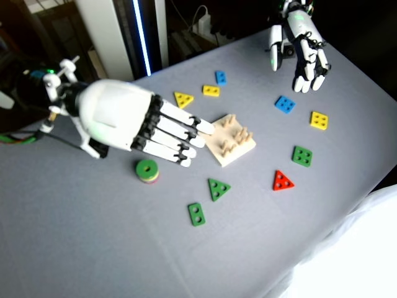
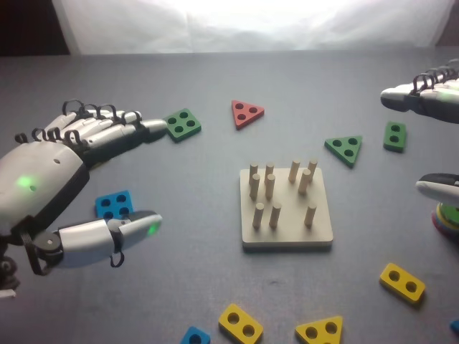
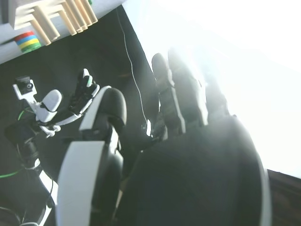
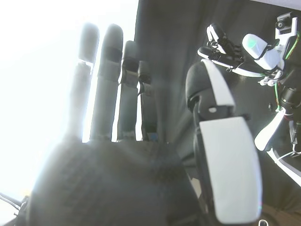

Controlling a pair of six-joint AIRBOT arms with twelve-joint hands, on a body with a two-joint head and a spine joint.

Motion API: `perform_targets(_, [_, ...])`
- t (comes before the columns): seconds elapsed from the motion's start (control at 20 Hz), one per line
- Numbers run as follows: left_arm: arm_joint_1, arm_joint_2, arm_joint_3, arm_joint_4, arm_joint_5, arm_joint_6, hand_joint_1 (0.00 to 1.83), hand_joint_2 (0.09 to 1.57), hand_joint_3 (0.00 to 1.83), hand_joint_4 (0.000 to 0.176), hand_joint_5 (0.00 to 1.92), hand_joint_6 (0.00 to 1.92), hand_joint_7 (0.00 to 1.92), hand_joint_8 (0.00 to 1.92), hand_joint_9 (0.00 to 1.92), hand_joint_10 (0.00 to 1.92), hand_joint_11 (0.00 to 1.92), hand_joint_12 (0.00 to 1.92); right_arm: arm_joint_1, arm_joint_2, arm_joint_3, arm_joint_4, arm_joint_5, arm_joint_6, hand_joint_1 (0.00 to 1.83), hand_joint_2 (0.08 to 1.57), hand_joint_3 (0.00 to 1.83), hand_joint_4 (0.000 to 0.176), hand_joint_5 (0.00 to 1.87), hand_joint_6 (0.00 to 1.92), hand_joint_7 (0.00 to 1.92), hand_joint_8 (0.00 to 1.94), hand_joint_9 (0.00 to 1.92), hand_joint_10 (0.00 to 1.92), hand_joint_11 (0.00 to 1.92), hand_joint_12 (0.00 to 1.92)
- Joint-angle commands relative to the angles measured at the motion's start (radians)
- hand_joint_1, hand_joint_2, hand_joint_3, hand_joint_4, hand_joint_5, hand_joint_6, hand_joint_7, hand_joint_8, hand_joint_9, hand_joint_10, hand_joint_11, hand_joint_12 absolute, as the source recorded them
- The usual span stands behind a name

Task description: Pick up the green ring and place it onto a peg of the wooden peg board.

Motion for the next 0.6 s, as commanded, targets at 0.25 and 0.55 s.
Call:
perform_targets(0.25, [0.006, -0.008, 0.005, 0.015, -0.127, -0.030, 0.72, 1.06, 0.00, 0.105, 0.46, 0.00, 0.28, 0.00, 0.20, 0.00, 0.00, 0.59, 0.004, 0.000, 0.024, 0.004, -0.011, 0.004, 0.77, 1.09, 0.00, 0.054, 0.23, 0.00, 0.27, 0.00, 0.35, 0.00, 0.22, 0.58])
perform_targets(0.55, [0.014, -0.013, 0.010, 0.013, -0.120, -0.042, 0.74, 1.07, 0.00, 0.093, 0.46, 0.00, 0.28, 0.00, 0.18, 0.00, 0.00, 0.56, -0.036, 0.005, 0.043, 0.005, -0.124, 0.004, 0.73, 0.91, 0.00, 0.159, 0.21, 0.00, 0.22, 0.00, 0.40, 0.00, 0.21, 0.98])
